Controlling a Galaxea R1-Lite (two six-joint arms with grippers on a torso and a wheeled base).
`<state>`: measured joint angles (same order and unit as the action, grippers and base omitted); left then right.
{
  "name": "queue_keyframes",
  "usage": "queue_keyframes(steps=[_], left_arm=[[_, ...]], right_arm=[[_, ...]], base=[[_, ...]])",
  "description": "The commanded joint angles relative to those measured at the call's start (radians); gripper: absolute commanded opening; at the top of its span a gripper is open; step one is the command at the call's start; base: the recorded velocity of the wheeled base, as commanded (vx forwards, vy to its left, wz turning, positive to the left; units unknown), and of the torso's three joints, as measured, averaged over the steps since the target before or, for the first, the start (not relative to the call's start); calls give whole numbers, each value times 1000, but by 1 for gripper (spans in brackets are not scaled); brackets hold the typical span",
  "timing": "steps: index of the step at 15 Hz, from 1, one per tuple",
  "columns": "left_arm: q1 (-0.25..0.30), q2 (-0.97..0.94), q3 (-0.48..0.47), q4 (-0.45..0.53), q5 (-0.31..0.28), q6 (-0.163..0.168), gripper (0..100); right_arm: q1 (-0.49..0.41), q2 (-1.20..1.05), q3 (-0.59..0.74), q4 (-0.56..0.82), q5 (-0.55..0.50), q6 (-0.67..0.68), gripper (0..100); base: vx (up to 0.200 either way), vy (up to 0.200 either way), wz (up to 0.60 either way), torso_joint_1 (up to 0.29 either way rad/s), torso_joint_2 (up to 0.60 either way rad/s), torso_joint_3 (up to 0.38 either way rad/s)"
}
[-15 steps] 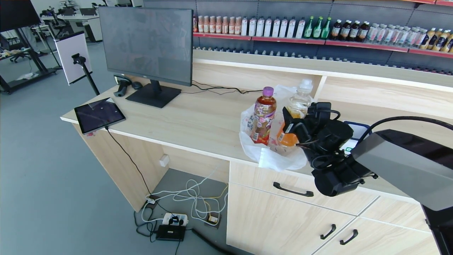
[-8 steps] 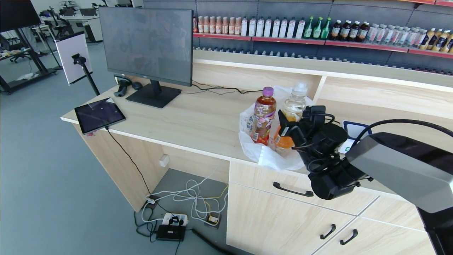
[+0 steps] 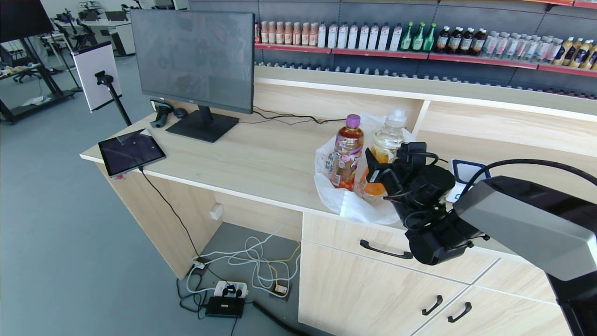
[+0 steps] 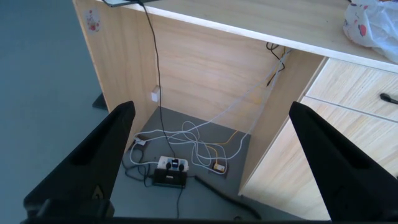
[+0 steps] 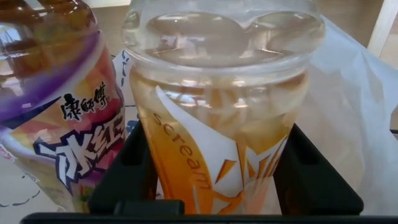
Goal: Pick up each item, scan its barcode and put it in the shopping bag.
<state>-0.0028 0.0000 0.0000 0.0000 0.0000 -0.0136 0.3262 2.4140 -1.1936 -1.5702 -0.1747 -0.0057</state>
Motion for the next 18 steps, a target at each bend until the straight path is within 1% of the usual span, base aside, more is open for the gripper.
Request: queue_keyframes(steps=[1, 2, 9, 13, 18], left_arm=[[0, 0, 0, 0, 0, 0, 100], [0, 0, 0, 0, 0, 0, 100], [0, 0, 0, 0, 0, 0, 100], [0, 0, 0, 0, 0, 0, 100], [0, 0, 0, 0, 0, 0, 100]], right_arm=[[1, 2, 11, -1, 0, 0, 0], [2, 0, 11, -1, 0, 0, 100], [7, -15, 17, -1, 0, 0, 100], [7, -38, 42, -1, 0, 0, 100], [7, -95, 103, -1, 0, -2, 100]], base=[[0, 0, 0, 0, 0, 0], [0, 0, 0, 0, 0, 0], [0, 0, 0, 0, 0, 0], [0, 0, 0, 0, 0, 0], [0, 0, 0, 0, 0, 0]])
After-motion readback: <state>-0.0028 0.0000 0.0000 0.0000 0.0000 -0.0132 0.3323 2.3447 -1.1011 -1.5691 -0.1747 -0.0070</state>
